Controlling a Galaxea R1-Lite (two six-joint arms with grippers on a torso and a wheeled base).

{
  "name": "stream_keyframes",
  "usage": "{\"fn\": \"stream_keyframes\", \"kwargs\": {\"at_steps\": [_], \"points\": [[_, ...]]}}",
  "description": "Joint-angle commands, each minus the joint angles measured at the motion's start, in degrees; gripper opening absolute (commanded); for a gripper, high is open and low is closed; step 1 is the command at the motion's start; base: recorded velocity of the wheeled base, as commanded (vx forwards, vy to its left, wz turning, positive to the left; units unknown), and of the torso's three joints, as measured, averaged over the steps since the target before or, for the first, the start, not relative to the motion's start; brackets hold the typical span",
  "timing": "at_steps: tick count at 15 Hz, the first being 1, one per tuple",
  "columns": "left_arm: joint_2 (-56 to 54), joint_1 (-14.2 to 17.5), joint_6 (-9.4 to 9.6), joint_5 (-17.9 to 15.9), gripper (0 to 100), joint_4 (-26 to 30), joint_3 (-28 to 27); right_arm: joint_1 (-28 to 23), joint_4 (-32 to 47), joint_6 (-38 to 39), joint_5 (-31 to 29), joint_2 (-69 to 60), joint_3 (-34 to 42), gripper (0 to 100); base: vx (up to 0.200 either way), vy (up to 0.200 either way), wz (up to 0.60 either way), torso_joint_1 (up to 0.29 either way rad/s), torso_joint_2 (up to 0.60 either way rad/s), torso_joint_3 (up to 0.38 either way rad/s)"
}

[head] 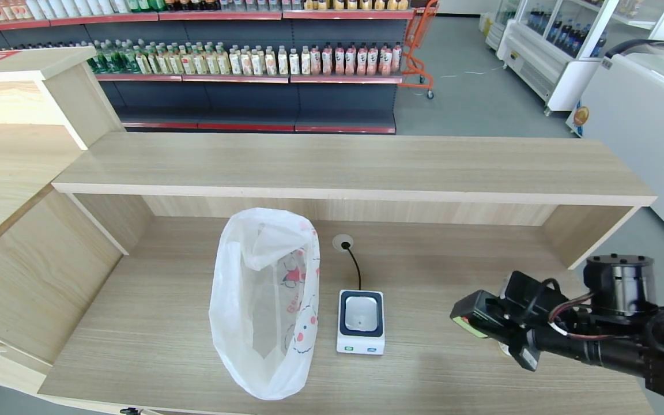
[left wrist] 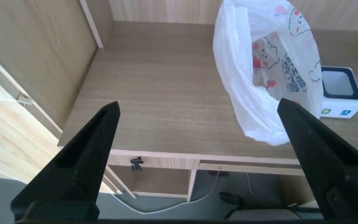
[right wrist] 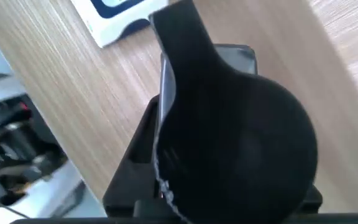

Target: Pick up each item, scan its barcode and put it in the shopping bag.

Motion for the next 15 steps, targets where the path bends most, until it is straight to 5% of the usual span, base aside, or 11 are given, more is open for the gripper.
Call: {"fn": "stream_keyframes", "kwargs": {"at_steps": [1, 3, 4, 8, 12, 15], "points": [[0.0, 0.0, -0.02, 0.0, 100, 0.0, 0.0, -7.4, 0.1, -21.1, 8.6, -7.8, 2.4, 0, 0.000, 0.000, 0.00, 0.000, 0.00, 0.000], [0.0, 0.0, -0.02, 0.0, 100, 0.0, 0.0, -9.6, 3.3, -40.6, 21.1, -7.8, 2.5, 0, 0.000, 0.000, 0.00, 0.000, 0.00, 0.000], [0.0, 0.0, -0.02, 0.0, 100, 0.0, 0.0, -10.1, 4.5, -54.1, 23.6, -8.4, 2.4, 0, 0.000, 0.000, 0.00, 0.000, 0.00, 0.000], [0.0, 0.0, -0.02, 0.0, 100, 0.0, 0.0, -3.9, 13.2, -87.8, 32.5, -11.0, 2.3, 0, 0.000, 0.000, 0.00, 0.000, 0.00, 0.000], [0.0, 0.0, -0.02, 0.0, 100, 0.0, 0.0, -2.3, 20.1, -104.9, 36.7, -12.8, 1.9, 0, 0.000, 0.000, 0.00, 0.000, 0.00, 0.000], [0.0, 0.0, -0.02, 0.0, 100, 0.0, 0.0, 6.0, 21.3, -110.0, 36.7, -13.8, 1.2, 0, 0.000, 0.000, 0.00, 0.000, 0.00, 0.000]]}}
